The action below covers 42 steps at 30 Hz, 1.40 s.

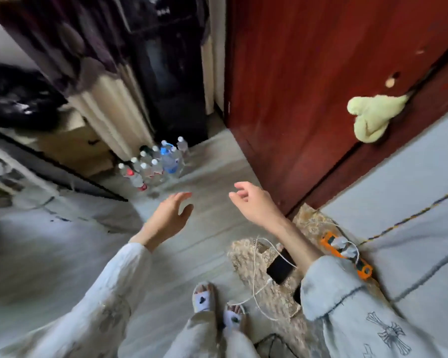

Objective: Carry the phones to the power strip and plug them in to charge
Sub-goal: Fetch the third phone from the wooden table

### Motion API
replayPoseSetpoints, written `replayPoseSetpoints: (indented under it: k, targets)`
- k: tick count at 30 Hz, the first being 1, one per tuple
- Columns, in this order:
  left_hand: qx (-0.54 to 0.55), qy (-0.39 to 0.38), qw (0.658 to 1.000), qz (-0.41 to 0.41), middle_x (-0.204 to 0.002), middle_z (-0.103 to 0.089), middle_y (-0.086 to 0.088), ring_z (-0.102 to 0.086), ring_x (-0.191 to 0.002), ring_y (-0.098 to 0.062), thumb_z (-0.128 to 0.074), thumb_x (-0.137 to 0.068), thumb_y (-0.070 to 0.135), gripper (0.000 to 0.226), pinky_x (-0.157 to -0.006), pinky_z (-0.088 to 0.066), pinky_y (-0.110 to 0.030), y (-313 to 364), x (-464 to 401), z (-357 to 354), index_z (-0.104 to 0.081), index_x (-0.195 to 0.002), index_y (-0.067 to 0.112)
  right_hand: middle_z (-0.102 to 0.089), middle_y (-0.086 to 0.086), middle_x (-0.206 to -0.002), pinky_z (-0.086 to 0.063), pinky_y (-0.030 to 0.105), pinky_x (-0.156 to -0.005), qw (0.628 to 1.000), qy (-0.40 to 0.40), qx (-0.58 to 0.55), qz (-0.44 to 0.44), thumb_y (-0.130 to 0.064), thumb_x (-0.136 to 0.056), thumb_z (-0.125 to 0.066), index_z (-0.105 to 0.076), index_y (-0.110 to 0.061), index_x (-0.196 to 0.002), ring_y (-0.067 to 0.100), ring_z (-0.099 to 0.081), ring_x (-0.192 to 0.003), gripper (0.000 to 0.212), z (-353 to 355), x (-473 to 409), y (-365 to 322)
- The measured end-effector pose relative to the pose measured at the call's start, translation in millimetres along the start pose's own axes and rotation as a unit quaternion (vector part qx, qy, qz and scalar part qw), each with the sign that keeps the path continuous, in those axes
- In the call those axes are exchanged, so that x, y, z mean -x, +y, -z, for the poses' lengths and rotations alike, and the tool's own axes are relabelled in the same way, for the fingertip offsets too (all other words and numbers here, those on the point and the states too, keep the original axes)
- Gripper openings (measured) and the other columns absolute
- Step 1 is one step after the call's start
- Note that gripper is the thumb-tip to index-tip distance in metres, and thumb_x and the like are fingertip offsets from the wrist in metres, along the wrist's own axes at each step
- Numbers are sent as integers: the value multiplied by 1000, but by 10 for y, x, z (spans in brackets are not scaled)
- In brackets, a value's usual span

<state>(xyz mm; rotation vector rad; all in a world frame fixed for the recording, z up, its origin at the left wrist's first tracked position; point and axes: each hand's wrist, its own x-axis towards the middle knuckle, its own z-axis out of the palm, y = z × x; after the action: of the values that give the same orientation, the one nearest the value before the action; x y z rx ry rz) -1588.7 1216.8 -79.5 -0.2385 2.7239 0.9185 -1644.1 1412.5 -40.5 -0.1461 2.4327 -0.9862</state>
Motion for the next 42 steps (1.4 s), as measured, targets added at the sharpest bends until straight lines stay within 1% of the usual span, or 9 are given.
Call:
replayPoseSetpoints:
  k: [7, 10, 14, 16, 19, 20, 25, 35, 42]
  targets:
    - [69, 203, 969, 124, -124, -59, -11, -57, -109, -25, -52, -91, 17, 35, -90, -35, -20, -771, 1085, 1213, -53, -125, 9, -64, 6, -112, -35, 22, -89, 959, -125, 96, 235, -28, -89, -53, -51, -14, -125, 21, -57, -107, 38, -662, 48, -1757]
    - [89, 285, 936, 187, -123, -60, -10, -57, -111, -24, -51, -91, 18, 34, -94, -37, -25, -1241, 1642, 1647, -53, -125, 11, -64, 7, -114, -39, 29, -95, 921, -163, 131, 330, -27, -89, -53, -50, -13, -125, 22, -59, -107, 39, -1125, 139, -2551]
    - [112, 395, 881, 235, -120, -61, -13, -58, -113, -24, -52, -90, 14, 32, -99, -43, -36, -1933, 2505, 2259, -54, -122, 7, -64, 4, -114, -40, 27, -91, 859, -225, 151, 435, -27, -90, -52, -49, -14, -127, 18, -59, -104, 39, -1950, 458, -3539]
    - [115, 421, 861, 262, -121, -61, -13, -57, -114, -24, -51, -91, 14, 33, -100, -42, -36, -2277, 2913, 2494, -54, -122, 6, -63, 3, -115, -42, 26, -91, 831, -253, 156, 470, -28, -91, -51, -48, -16, -127, 16, -59, -104, 39, -2395, 641, -3953]
    - [113, 457, 827, 306, -121, -62, -12, -58, -112, -20, -51, -91, 14, 33, -93, -37, -14, -2868, 3650, 2804, -54, -123, 6, -63, 4, -116, -42, 25, -91, 785, -294, 161, 521, -27, -91, -50, -48, -15, -128, 15, -58, -104, 39, -3200, 1032, -4643]
    - [112, 467, 816, 321, -121, -62, -11, -58, -112, -20, -50, -91, 15, 33, -90, -36, -13, -3010, 3867, 2872, -55, -123, 7, -63, 4, -116, -42, 26, -92, 773, -306, 158, 533, -27, -91, -51, -48, -15, -128, 16, -58, -104, 39, -3416, 1168, -4807]
    - [108, 516, 755, 390, -121, -63, -4, -56, -113, -16, -48, -93, 23, 32, -97, -42, -28, -3715, 4945, 3194, -54, -123, 17, -64, 3, -113, -44, 28, -94, 708, -363, 147, 587, -26, -91, -52, -48, -15, -127, 15, -59, -104, 38, -4519, 1854, -5609]
    - [109, 577, 668, 457, -119, -63, -3, -57, -109, -12, -48, -92, 21, 29, -95, -42, -24, -4968, 6306, 3701, -57, -119, 16, -66, 2, -106, -44, 20, -85, 613, -438, 111, 648, -25, -89, -55, -55, -15, -120, 7, -58, -89, 32, -6459, 2814, -6854]
    - [103, 609, 603, 505, -117, -63, -1, -56, -107, -11, -47, -92, 24, 29, -97, -44, -32, -6047, 7329, 4210, -56, -119, 20, -68, 4, -102, -44, 20, -84, 556, -469, 84, 681, -22, -88, -56, -56, -13, -118, 5, -58, -85, 31, -7924, 3474, -7858]
